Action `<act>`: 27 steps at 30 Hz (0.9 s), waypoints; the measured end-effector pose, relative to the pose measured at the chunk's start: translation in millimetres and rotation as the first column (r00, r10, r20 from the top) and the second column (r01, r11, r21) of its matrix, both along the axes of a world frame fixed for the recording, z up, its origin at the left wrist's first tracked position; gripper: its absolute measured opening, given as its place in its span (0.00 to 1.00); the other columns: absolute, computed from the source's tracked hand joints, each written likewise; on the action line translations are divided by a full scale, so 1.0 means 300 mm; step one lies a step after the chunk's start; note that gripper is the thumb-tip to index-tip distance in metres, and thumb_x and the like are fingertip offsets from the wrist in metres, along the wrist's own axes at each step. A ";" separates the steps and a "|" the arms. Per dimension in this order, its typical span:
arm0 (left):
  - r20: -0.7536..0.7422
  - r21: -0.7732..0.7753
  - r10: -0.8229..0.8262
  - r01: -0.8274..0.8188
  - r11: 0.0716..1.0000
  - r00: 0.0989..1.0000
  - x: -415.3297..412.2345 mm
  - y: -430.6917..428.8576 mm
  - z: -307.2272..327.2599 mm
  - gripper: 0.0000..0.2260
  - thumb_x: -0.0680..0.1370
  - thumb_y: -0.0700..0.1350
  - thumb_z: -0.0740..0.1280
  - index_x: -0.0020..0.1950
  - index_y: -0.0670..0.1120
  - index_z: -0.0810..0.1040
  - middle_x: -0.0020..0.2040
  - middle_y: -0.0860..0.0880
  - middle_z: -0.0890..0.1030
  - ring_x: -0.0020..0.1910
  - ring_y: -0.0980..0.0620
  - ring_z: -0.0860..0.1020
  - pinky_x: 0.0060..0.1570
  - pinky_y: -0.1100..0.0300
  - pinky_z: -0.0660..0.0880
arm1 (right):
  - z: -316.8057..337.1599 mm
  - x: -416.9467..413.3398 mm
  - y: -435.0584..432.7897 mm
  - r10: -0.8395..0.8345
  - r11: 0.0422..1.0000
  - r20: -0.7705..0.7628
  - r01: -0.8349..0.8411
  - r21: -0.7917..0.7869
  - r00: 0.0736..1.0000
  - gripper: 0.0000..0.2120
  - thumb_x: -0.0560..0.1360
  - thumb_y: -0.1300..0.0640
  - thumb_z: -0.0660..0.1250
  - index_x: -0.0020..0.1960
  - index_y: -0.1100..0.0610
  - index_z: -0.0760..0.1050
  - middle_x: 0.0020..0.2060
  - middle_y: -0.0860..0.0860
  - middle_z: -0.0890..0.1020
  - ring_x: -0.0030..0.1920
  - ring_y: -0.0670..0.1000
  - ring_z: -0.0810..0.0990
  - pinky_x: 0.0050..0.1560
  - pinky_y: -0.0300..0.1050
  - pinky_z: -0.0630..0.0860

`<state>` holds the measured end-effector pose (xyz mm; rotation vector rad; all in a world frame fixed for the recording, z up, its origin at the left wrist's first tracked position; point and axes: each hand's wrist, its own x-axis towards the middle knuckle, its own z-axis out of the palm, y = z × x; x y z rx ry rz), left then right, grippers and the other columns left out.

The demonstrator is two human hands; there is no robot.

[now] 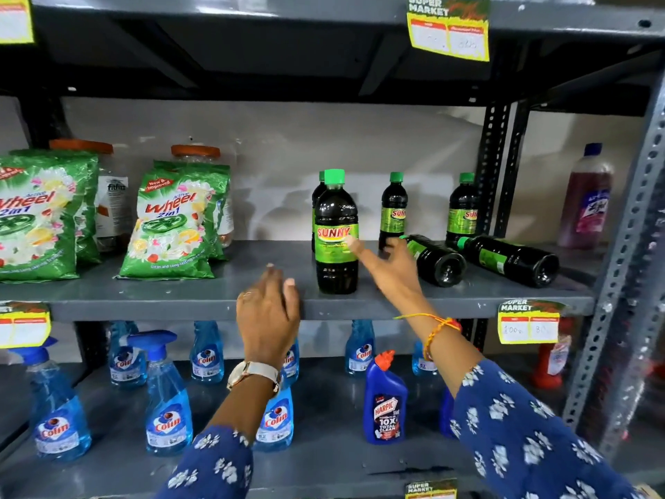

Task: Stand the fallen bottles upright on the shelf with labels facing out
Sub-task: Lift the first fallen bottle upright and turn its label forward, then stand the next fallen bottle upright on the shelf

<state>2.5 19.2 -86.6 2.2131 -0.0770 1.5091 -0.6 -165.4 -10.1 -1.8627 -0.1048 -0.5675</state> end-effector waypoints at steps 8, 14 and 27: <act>0.110 0.279 -0.197 0.160 0.947 0.974 -0.043 -0.435 0.092 0.13 0.77 0.43 0.57 0.37 0.41 0.76 0.35 0.42 0.77 0.35 0.41 0.73 0.34 0.51 0.69 | 0.183 0.088 -0.269 -0.376 0.696 0.178 0.404 -0.594 0.909 0.19 0.71 0.51 0.67 0.51 0.67 0.77 0.50 0.63 0.80 0.55 0.63 0.78 0.51 0.51 0.75; -0.121 0.294 0.028 0.009 0.956 0.992 0.040 -0.590 0.039 0.16 0.76 0.46 0.56 0.31 0.46 0.76 0.30 0.46 0.79 0.30 0.43 0.77 0.30 0.56 0.71 | 0.104 0.183 -0.296 -0.524 0.334 0.102 0.314 -0.889 0.846 0.17 0.74 0.51 0.65 0.60 0.55 0.77 0.58 0.51 0.80 0.60 0.54 0.77 0.52 0.45 0.75; -0.075 0.282 0.056 -0.033 0.959 0.996 0.059 -0.605 0.013 0.16 0.76 0.46 0.54 0.40 0.47 0.80 0.38 0.48 0.82 0.37 0.46 0.79 0.37 0.55 0.69 | 0.000 0.188 -0.426 -0.303 0.826 0.144 0.335 -0.454 0.942 0.31 0.67 0.33 0.65 0.54 0.60 0.73 0.54 0.59 0.80 0.54 0.62 0.79 0.46 0.51 0.74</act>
